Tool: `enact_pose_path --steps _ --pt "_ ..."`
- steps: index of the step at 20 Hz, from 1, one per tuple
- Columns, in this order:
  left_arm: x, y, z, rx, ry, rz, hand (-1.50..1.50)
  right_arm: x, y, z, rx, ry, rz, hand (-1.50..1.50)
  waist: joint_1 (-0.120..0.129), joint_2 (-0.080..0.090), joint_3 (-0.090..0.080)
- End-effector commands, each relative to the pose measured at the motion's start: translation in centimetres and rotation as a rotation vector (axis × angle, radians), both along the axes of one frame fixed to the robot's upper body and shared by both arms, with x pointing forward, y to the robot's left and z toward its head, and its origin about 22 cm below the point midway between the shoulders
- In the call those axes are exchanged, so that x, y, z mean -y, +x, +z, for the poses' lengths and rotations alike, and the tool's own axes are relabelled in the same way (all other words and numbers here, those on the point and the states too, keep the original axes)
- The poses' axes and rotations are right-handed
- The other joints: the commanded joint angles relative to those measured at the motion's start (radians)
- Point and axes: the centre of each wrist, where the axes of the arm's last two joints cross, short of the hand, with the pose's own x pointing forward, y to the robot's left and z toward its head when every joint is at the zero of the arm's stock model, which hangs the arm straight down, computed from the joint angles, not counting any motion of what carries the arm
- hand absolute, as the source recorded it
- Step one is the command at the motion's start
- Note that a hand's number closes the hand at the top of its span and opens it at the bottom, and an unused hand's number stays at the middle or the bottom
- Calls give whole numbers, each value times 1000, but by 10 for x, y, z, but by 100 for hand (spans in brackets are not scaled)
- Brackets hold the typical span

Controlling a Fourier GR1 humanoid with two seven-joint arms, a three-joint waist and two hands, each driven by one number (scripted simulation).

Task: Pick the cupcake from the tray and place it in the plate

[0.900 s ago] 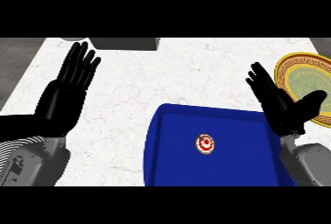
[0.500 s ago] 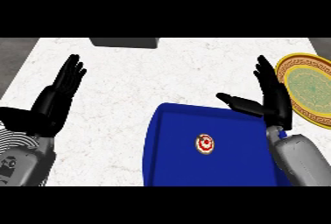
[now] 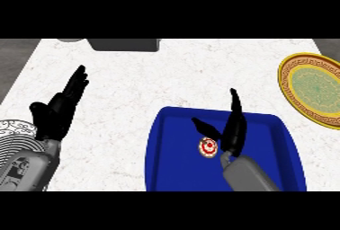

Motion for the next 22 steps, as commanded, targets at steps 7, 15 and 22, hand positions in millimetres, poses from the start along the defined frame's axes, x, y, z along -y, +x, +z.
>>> enact_pose_path --steps 7,15,22 --pt "-12 1 -12 -55 18 62 0 -39 11 -14 17 -248 -69 -150 -65 -29 -3" --pt "-12 -9 -27 -52 24 76 0 -54 17 7 -484 -290 -41 -150 -69 -35 -3" --pt "-9 -2 -19 -38 11 87 0 -80 20 66 -662 -318 -66 -150 -65 -32 3"
